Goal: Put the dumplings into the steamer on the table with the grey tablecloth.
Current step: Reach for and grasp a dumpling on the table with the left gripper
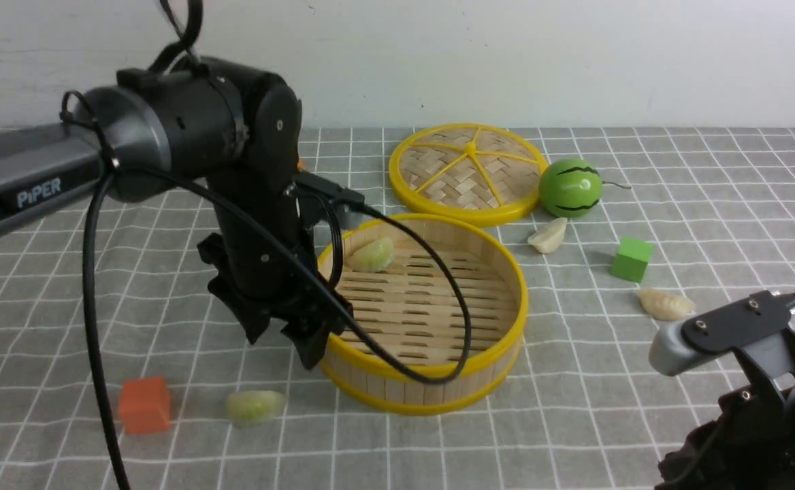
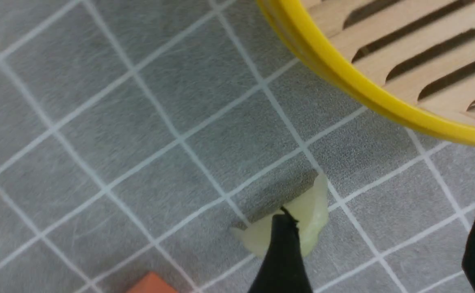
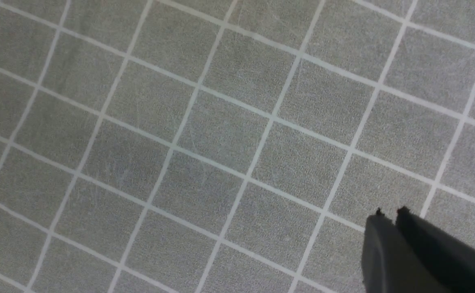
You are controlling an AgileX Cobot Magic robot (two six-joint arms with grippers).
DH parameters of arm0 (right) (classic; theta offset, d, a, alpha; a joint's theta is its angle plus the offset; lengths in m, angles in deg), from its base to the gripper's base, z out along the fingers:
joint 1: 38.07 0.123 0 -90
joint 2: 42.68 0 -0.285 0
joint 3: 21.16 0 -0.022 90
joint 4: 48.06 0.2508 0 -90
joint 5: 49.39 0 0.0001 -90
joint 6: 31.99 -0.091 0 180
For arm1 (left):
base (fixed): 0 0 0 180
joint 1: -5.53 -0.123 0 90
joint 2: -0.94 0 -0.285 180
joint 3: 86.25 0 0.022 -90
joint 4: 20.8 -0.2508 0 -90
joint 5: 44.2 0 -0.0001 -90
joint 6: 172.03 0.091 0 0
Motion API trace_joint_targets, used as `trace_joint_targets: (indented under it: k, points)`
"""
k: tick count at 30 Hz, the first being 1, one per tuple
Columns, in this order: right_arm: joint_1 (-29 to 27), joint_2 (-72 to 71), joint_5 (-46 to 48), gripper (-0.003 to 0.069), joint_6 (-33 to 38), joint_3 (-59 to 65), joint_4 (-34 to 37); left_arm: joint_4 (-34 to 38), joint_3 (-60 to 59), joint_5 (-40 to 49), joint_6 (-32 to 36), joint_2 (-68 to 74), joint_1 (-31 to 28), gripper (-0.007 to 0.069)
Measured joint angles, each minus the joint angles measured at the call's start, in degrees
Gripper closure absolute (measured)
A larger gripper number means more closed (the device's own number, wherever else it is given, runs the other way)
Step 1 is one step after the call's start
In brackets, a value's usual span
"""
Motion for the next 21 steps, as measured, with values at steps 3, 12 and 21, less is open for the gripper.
trace_joint_targets:
  k: [3, 12, 21]
  points:
    - [0.0, 0.0, 0.11, 0.0618, 0.0, 0.0, 0.04, -0.95, -2.15, 0.03, 4.31, 2.2, 0.0, 0.0083]
    - [0.0, 0.0, 0.24, 0.0617, 0.0, 0.0, 0.27, -2.63, -3.45, 1.96, 6.06, 7.47, 0.0, 0.0256]
    - [0.0, 0.0, 0.19, 0.0617, 0.0, 0.0, 0.16, -1.18, 0.42, 3.17, -1.1, 3.34, 0.0, 0.0442]
